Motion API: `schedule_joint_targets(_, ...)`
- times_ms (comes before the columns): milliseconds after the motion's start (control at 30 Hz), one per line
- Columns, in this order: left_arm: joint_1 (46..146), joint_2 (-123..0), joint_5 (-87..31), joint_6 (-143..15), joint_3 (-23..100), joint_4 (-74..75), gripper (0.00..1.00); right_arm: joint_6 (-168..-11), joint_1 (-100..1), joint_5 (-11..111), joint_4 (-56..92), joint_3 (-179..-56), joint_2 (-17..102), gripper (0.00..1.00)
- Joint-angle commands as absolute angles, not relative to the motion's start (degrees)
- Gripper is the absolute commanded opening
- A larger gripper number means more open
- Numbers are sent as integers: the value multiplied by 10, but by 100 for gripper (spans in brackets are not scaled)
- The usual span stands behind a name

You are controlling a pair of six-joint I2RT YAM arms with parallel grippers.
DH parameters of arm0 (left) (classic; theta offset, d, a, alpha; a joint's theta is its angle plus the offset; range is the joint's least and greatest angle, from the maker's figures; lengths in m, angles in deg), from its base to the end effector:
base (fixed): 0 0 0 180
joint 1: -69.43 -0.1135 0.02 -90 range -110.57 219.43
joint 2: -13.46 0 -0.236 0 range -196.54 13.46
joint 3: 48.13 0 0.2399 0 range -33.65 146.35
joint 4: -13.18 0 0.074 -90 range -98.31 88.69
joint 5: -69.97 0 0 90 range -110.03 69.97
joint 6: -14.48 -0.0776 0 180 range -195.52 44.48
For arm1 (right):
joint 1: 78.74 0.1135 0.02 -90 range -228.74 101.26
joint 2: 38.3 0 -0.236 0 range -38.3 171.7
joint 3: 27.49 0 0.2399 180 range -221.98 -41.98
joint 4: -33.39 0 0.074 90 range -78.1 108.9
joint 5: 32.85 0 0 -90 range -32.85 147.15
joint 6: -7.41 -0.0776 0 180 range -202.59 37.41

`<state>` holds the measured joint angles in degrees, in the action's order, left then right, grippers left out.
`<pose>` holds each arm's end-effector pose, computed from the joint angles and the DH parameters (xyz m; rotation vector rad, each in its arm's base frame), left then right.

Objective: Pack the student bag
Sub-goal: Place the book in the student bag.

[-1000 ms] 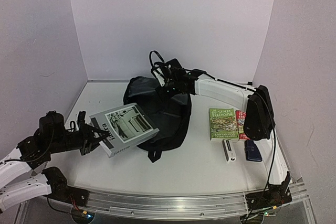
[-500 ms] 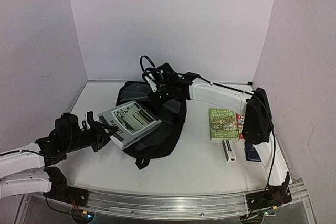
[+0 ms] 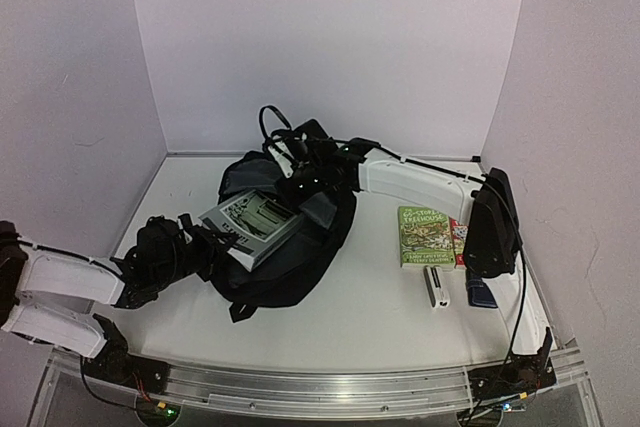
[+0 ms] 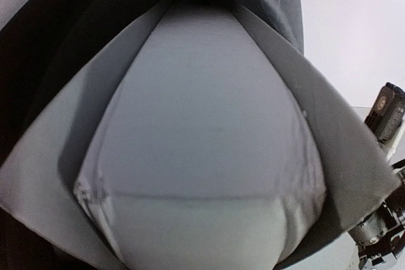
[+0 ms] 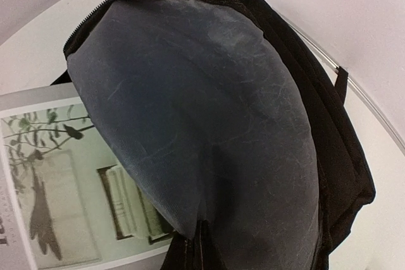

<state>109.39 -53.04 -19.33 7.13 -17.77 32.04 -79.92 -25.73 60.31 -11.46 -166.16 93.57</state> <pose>0.2033 -0.1691 0.1434 -0.7914 1.9985 -1.3818 0.3253 0.4248 0.2243 -1.0314 2.0181 0.4130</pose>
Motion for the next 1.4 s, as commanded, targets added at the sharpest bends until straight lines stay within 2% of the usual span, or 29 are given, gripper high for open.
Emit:
schedule_joint_targets(0, 1094, -605, -195, 51, -116, 485, 0, -789, -243, 565, -89, -1700, 882, 0)
schedule_joint_targets(333, 1094, -775, -198, 45, -31, 614, 2, -772, -242, 533, -88, -1716, 889, 0)
schedule_joint_targets(533, 1093, -911, -189, 84, 15, 708, 8, -745, -242, 545, -88, -1721, 892, 0)
schedule_joint_targets(667, 1092, -987, -178, 113, 42, 749, 23, -731, -244, 553, -87, -1720, 896, 0)
schedule_joint_targets(800, 1091, -1014, -178, 132, 59, 722, 46, -739, -264, 550, -87, -1723, 906, 0)
schedule_joint_targets(1067, 1092, -890, -147, 78, 73, 449, 89, -749, -302, 532, -87, -1714, 921, 0)
schedule_joint_targets(1200, 1093, -826, -131, 52, 94, 311, 96, -748, -319, 529, -86, -1714, 930, 0)
schedule_joint_targets(1367, 1094, -803, -144, 29, 136, 195, 95, -745, -329, 515, -86, -1708, 929, 0)
